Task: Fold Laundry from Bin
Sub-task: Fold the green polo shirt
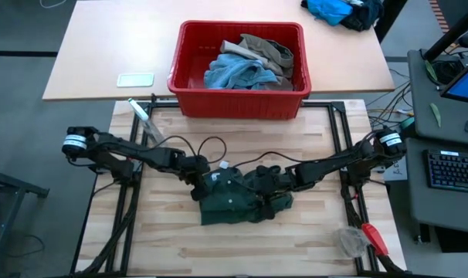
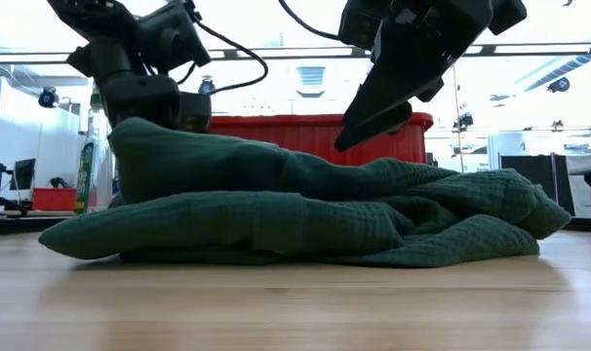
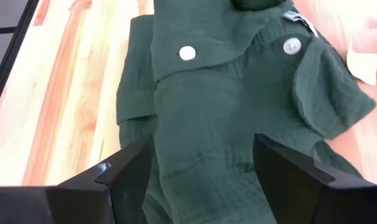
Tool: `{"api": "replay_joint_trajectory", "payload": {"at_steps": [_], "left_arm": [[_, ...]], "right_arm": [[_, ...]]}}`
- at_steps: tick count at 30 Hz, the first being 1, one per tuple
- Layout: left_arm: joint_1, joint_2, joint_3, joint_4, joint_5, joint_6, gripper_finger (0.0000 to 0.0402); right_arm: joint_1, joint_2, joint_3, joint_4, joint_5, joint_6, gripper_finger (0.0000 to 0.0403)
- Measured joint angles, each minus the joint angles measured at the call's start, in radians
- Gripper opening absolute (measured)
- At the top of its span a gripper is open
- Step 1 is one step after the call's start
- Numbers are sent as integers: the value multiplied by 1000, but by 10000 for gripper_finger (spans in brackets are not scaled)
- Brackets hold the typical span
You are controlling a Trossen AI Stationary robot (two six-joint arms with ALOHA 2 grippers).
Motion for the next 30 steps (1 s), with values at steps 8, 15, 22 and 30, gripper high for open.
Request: {"api": "replay_joint_trajectory", "payload": {"at_steps": [8, 15, 22, 30], "left_arm": [[-2, -2, 52, -2, -9, 32, 63], [-10, -33, 172, -94, -36, 111, 11], [-33, -91, 366, -266, -115, 239, 1], [-46, -95, 468, -371, -167, 270, 1]], "right_arm": [[0, 1, 0, -12, 0, 9, 258], [0, 1, 0, -32, 0, 33, 249], [0, 1, 0, -48, 0, 34, 251], [-12, 18, 0, 46, 330, 54, 238]]}}
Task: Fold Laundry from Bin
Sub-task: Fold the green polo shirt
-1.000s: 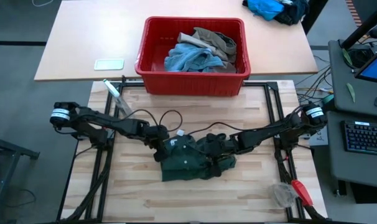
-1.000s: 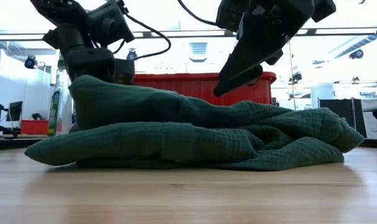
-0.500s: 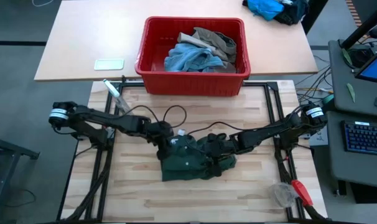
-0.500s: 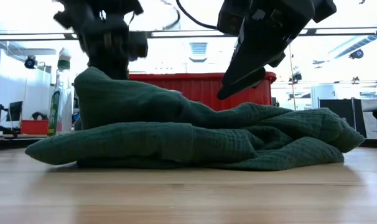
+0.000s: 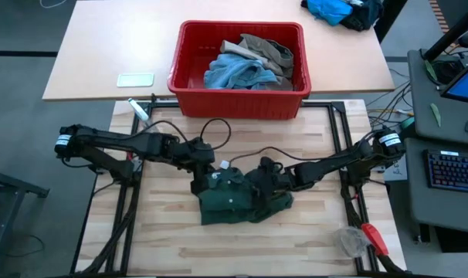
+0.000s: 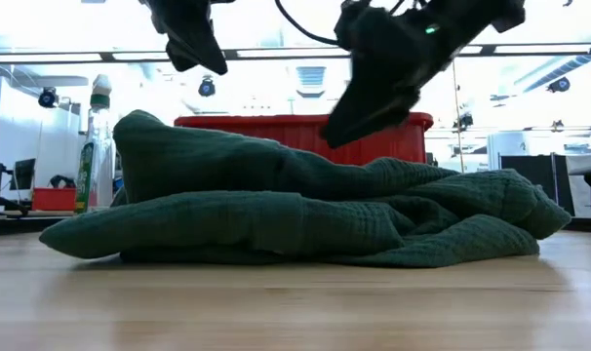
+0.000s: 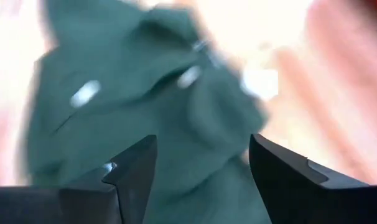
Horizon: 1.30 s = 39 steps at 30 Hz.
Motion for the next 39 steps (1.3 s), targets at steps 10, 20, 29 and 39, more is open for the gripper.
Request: {"api": "replay_joint_trajectory", "payload": {"at_steps": [10, 20, 29, 39], "left_arm": [[-25, -2, -93, 22, -51, -73, 0], [-109, -23, -334, 321, -62, -198, 0], [-118, -23, -478, 488, -171, -368, 0], [-218, -18, -486, 605, -201, -435, 0]], "right_arm": [[-69, 219, 0, 405, -55, -27, 168], [-43, 347, 0, 518, -221, 33, 55], [57, 253, 0, 504, -234, -53, 14], [220, 64, 0, 306, -195, -96, 13]]}}
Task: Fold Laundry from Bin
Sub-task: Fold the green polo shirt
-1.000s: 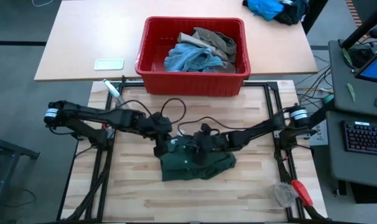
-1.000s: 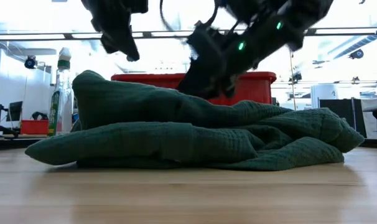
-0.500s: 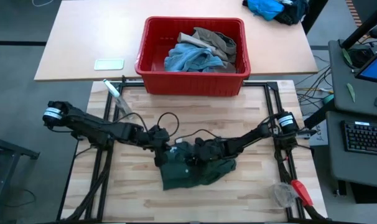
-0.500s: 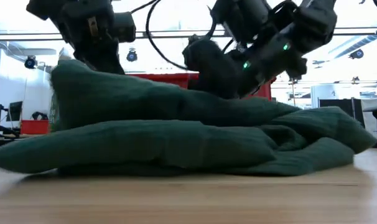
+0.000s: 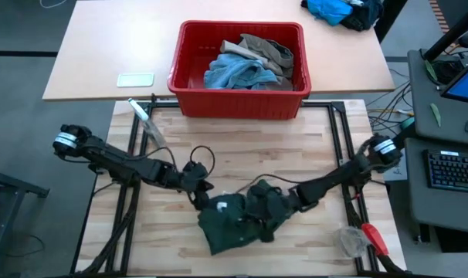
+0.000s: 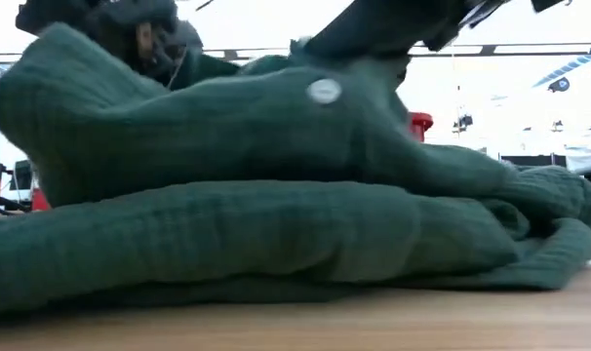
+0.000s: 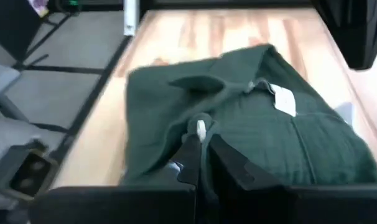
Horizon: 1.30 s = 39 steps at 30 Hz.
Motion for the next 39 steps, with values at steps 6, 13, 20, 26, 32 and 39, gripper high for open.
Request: {"api": "replay_joint_trajectory", "payload": {"at_steps": [6, 13, 20, 26, 32, 39], "left_arm": [[-97, 49, 0, 156, -17, -74, 1], [-231, 83, 1, 195, 2, -191, 33], [-271, 77, 63, 17, 40, -246, 96], [-279, 76, 222, -397, 45, -345, 151], [-325, 76, 279, -517, -80, -399, 217], [-332, 98, 190, -336, -113, -445, 246]], "right_arm": [[78, -5, 0, -18, 46, -31, 13], [87, 61, 0, -73, 42, -21, 13], [42, 124, -1, -93, -22, 32, 13], [12, 143, -1, -81, -63, 76, 13], [2, 143, -1, -57, -91, 71, 13], [2, 143, -1, -53, -91, 77, 13]]}}
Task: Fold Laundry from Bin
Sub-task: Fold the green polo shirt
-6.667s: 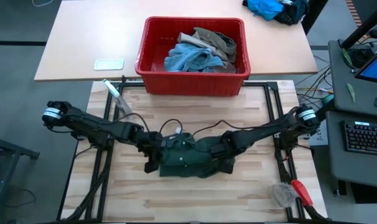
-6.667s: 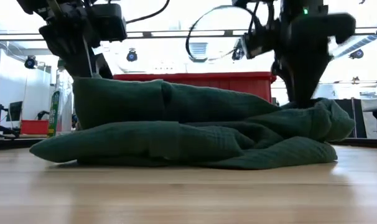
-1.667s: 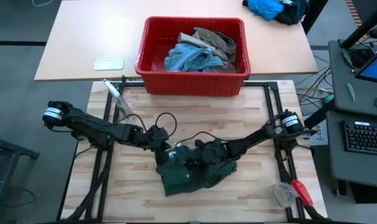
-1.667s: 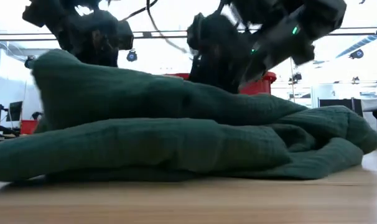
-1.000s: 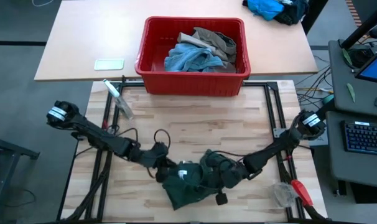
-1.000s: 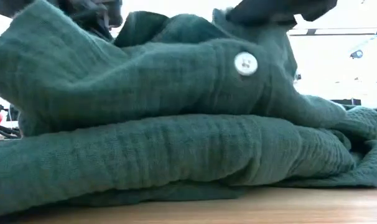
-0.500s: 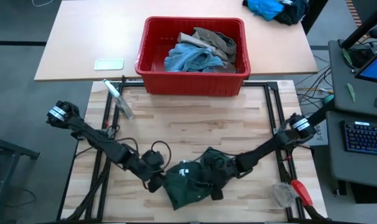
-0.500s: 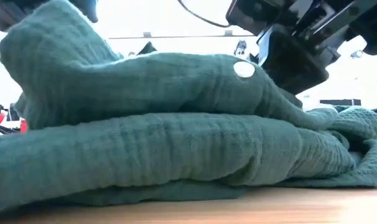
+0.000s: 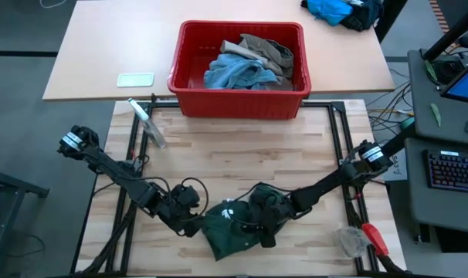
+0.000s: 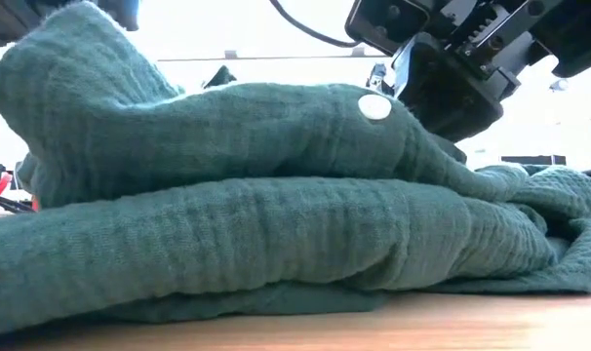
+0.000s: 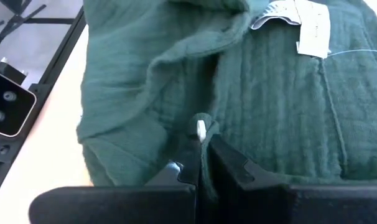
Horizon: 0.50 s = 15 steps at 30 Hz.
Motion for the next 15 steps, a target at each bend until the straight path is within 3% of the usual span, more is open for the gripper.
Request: {"api": "replay_joint_trajectory", "payload": {"at_steps": [15], "left_arm": [[-2, 228, -33, 294, -18, 43, 241]], "right_arm": [[0, 0, 0, 0, 9, -10, 13]]}}
